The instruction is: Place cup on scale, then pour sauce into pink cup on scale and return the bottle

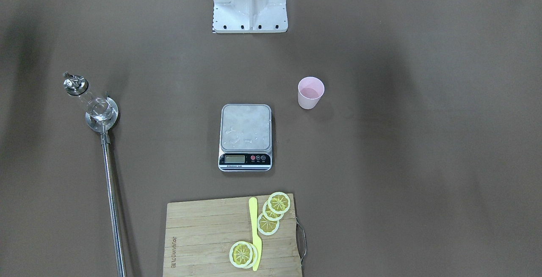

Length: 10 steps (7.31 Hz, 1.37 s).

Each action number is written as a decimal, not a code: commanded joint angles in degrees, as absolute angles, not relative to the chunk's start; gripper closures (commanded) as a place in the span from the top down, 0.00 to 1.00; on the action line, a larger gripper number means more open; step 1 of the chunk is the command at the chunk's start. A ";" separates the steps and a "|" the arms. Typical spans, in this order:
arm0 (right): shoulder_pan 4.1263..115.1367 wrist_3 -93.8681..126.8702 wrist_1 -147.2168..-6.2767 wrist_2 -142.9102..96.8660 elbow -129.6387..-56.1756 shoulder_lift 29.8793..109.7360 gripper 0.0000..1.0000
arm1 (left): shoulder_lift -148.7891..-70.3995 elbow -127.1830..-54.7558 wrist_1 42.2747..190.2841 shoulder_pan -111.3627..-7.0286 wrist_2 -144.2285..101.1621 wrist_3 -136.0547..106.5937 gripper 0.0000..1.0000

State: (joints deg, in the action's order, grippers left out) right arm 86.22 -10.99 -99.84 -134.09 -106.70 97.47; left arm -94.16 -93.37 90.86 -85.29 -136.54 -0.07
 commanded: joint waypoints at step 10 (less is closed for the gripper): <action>85.96 -11.16 -99.67 -134.39 -106.08 97.91 1.00 | -94.31 -93.86 91.75 -79.47 -136.93 -0.44 0.98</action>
State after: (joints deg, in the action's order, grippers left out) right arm 86.14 -11.02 -99.81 -134.46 -106.24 98.05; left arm -94.33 -93.11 91.24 -81.41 -136.75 -0.50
